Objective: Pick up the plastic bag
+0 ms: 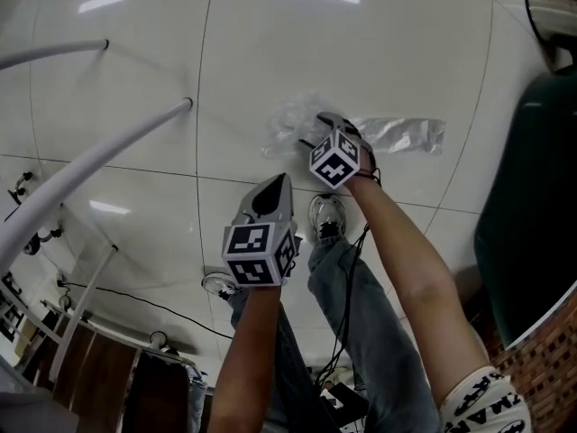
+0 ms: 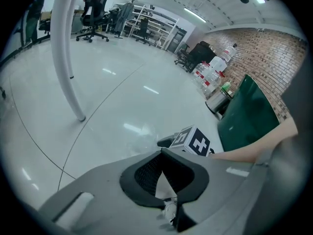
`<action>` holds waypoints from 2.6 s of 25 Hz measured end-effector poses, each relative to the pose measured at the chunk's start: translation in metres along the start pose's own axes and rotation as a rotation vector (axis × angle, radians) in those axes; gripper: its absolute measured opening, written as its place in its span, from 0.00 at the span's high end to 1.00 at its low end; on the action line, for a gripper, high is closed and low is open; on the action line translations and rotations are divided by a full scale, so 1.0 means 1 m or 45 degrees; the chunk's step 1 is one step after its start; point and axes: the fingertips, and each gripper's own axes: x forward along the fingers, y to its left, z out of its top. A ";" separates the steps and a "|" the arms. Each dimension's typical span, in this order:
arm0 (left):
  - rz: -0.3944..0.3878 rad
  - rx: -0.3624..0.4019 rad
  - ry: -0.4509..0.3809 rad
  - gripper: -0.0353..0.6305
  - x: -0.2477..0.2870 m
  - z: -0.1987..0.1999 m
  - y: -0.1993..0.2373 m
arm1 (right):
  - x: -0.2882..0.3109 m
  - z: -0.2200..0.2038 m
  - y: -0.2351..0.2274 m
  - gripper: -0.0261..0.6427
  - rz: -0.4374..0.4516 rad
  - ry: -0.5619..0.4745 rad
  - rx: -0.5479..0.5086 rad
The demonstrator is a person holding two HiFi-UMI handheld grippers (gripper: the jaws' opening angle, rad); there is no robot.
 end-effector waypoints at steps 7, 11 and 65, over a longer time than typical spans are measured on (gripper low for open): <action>0.005 -0.024 -0.016 0.94 -0.011 -0.007 0.005 | 0.010 0.005 -0.001 0.49 -0.097 0.056 -0.194; 0.003 -0.065 0.001 0.94 -0.017 -0.019 0.011 | 0.017 -0.001 0.014 0.69 -0.123 0.107 -0.280; 0.449 -0.032 -1.051 0.94 -0.795 0.184 -0.077 | -0.818 0.436 0.288 0.94 0.028 -1.214 0.017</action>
